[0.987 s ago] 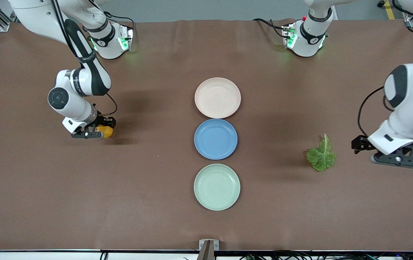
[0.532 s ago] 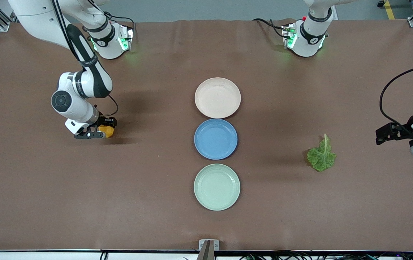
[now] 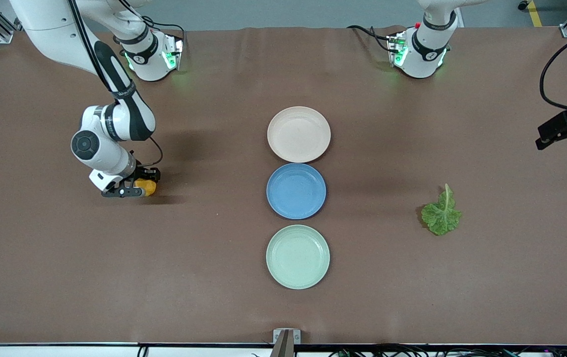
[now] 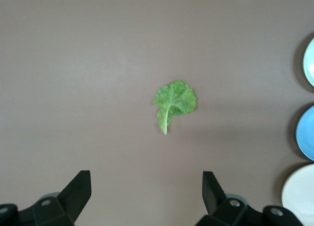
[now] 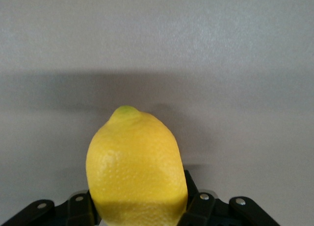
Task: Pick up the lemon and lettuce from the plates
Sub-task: 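Set the lemon on the table with the right gripper while the left gripper withdraws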
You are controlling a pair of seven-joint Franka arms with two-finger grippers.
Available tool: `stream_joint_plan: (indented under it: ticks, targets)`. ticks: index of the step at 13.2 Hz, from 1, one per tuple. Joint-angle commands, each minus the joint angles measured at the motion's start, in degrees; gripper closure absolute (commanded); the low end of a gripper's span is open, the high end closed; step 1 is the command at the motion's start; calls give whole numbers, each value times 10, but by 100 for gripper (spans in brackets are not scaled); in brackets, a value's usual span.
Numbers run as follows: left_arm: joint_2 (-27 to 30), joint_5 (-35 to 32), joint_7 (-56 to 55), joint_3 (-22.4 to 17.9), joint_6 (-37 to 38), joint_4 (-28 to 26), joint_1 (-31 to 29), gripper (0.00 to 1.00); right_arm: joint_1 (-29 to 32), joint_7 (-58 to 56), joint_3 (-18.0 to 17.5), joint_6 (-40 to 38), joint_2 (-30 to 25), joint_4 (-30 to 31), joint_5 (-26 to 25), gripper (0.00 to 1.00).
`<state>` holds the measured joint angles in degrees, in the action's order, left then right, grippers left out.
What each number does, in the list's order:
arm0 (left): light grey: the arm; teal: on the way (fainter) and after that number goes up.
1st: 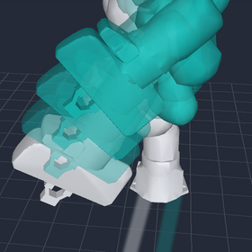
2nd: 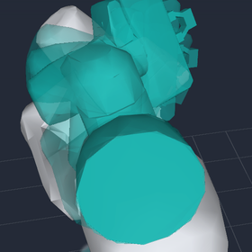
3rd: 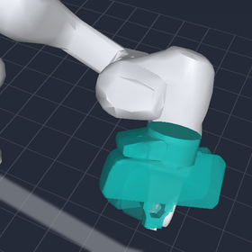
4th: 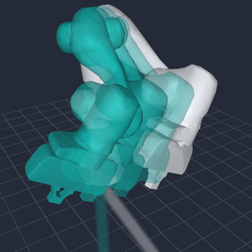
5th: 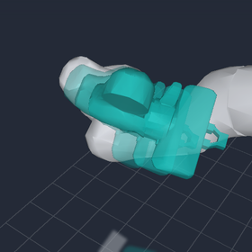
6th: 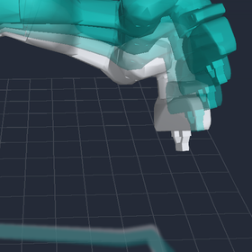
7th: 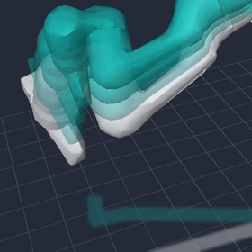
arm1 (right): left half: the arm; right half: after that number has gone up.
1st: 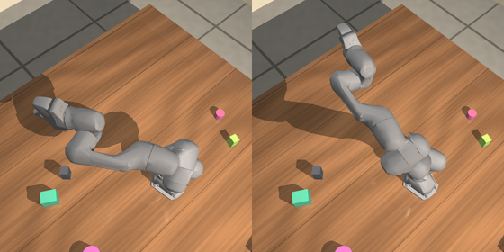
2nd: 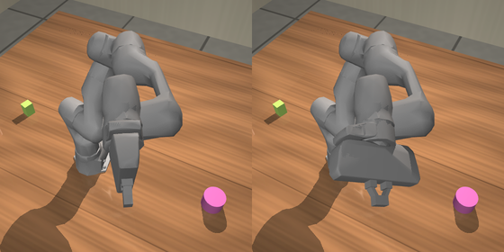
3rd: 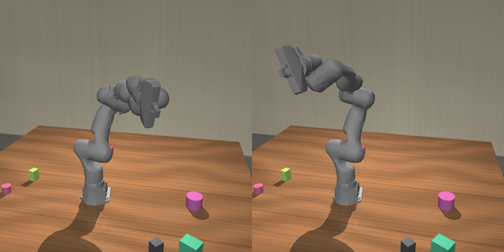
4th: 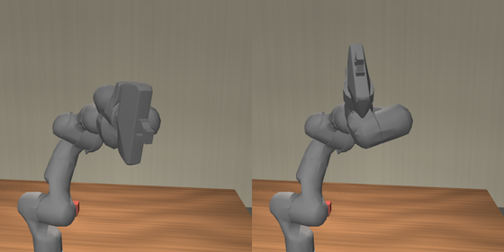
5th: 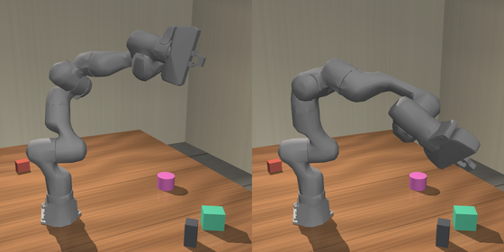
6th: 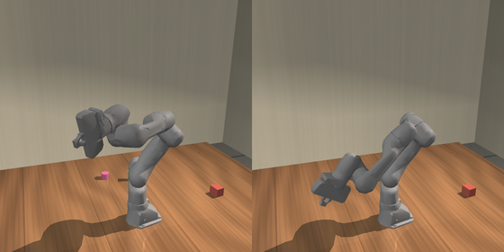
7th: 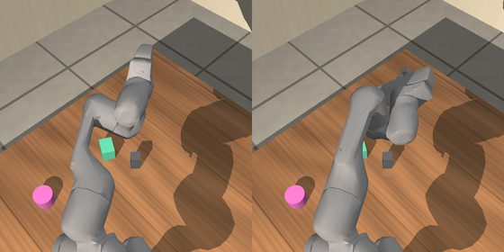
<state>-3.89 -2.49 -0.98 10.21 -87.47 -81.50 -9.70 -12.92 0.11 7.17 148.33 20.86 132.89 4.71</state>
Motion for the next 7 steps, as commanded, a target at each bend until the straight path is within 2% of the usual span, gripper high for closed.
stream_joint_plan:
  ticks: [1, 2, 4, 5, 7]
  targets:
    - [39, 26, -6, -4, 28, -17, 8, 0, 15, -5, -11, 1, 4, -11, 1, 12]
    - [50, 30, -8, -19, 38, -28, 20, 0, 15, -5, -11, -1, 4, -15, 1, 0]
    - [80, 39, -12, -40, 50, -62, 45, 0, 15, -3, -10, -15, 3, -36, 2, 0]
    - [95, 62, -11, -59, 50, -81, 54, 0, 15, -3, -10, -48, 1, -56, 2, 0]
    - [102, 64, -12, -90, 52, -92, 82, 0, 16, 0, -8, -178, 0, -131, 2, 0]
